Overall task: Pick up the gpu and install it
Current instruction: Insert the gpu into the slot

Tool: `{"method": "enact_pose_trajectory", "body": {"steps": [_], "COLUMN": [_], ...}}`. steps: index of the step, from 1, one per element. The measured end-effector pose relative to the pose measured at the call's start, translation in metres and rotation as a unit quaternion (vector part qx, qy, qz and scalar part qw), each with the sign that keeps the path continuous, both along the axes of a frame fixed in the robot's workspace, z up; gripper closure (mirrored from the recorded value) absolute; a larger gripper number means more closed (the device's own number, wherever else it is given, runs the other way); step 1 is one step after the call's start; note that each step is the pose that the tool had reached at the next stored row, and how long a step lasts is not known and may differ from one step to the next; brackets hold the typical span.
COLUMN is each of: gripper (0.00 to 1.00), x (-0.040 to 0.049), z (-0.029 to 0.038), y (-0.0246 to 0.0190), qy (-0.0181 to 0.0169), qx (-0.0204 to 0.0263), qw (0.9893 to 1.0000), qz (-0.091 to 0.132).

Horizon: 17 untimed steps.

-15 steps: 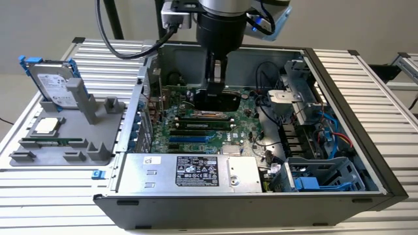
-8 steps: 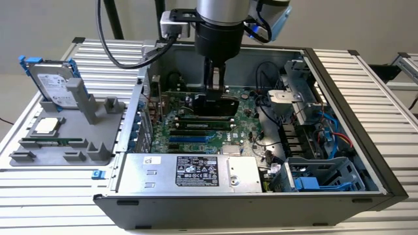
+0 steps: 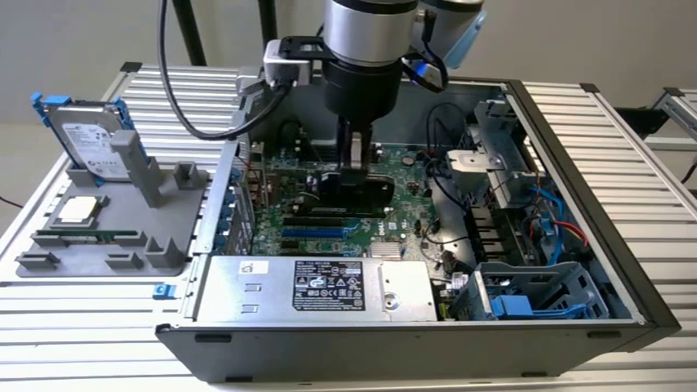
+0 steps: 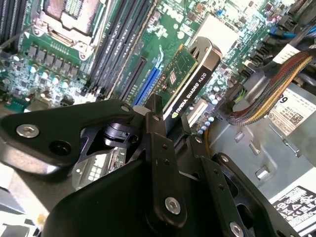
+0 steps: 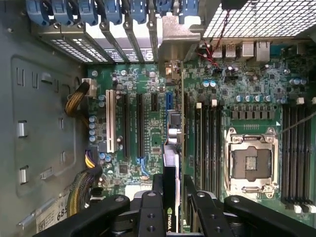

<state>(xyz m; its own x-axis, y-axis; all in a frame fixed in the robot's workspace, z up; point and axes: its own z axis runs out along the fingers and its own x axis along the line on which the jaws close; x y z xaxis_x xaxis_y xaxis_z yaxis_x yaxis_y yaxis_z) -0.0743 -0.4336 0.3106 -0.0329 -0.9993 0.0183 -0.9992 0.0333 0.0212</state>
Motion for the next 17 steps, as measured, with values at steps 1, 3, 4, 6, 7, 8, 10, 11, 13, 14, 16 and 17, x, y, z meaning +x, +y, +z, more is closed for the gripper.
{"method": "enact_pose_trajectory", "body": {"steps": [1, 3, 4, 6, 7, 8, 10, 11, 13, 14, 16, 17], "gripper": [1.00, 1.00, 1.00, 1.00, 1.00, 1.00, 1.00, 1.00, 1.00, 1.00, 1.00, 1.00], "x": [-0.0012, -0.0045, -0.0063, -0.0096, -0.0109, -0.0122, -0.0154, -0.0170, -0.0185, -0.0189, -0.0189, -0.0191], "z": [-0.0017, -0.0053, -0.0072, -0.0109, -0.0127, -0.0144, -0.0182, -0.0200, -0.0236, -0.0254, -0.0290, -0.0308], "y": [-0.0006, -0.0015, -0.0018, -0.0032, -0.0039, -0.0045, -0.0055, -0.0057, -0.0058, -0.0058, -0.0058, -0.0058], "qy": [0.0001, 0.0000, 0.0000, 0.0000, 0.0001, 0.0001, 0.0000, 0.0000, 0.0000, 0.0000, 0.0000, 0.0000], "qx": [-0.0002, -0.0003, -0.0002, -0.0003, -0.0003, -0.0003, -0.0002, -0.0003, -0.0003, -0.0003, -0.0002, -0.0003], "qw": [1.0000, 1.0000, 1.0000, 1.0000, 1.0000, 1.0000, 1.0000, 1.0000, 1.0000, 1.0000, 1.0000, 0.9999], "qz": [0.000, -0.001, -0.002, -0.003, -0.004, -0.004, -0.005, -0.005, -0.007, -0.007, -0.009, -0.010]}}
